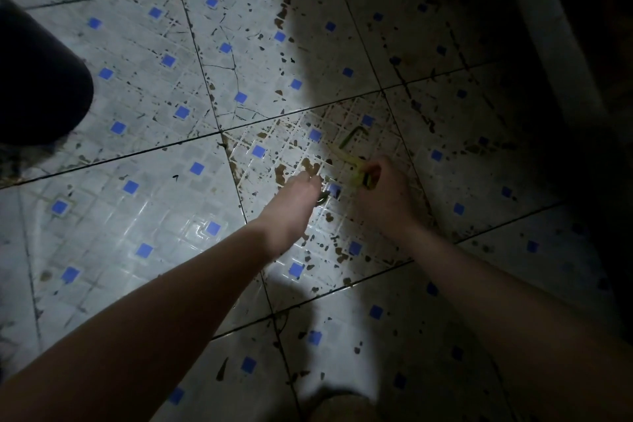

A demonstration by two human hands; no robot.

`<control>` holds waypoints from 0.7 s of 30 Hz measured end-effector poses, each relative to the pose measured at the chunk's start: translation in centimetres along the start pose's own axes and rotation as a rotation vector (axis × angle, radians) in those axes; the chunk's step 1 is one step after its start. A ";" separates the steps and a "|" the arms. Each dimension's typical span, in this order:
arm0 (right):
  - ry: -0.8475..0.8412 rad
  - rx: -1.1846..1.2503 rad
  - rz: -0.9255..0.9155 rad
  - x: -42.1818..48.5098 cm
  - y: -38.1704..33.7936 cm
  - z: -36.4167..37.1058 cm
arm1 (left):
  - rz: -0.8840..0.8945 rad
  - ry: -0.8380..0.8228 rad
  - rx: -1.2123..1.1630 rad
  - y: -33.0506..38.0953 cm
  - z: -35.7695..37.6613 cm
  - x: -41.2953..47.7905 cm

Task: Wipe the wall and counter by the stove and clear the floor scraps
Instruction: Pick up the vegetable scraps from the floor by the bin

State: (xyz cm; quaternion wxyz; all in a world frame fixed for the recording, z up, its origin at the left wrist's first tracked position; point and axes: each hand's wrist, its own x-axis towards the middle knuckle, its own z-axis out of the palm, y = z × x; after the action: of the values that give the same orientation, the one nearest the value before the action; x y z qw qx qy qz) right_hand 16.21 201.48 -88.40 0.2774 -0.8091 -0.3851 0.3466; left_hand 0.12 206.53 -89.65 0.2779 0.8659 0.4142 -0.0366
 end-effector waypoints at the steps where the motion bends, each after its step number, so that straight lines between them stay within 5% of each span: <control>1: 0.011 0.006 -0.005 -0.1 0.1 -0.2 | 0.000 0.000 0.012 0.2 -0.1 0.0; 14: 0.045 -0.052 -0.004 -1.0 1.1 -2.3 | 0.053 -0.131 0.171 0.6 -1.7 0.1; 21: 0.071 -0.078 -0.025 -1.8 0.4 -2.9 | 0.019 -0.061 0.132 0.3 -3.4 -0.4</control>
State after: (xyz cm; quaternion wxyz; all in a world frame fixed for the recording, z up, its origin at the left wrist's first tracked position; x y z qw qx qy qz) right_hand 17.84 199.24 -86.31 0.2634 -0.8263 -0.3982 0.2987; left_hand -0.51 207.84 -86.51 0.2329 0.8847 0.3941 -0.0877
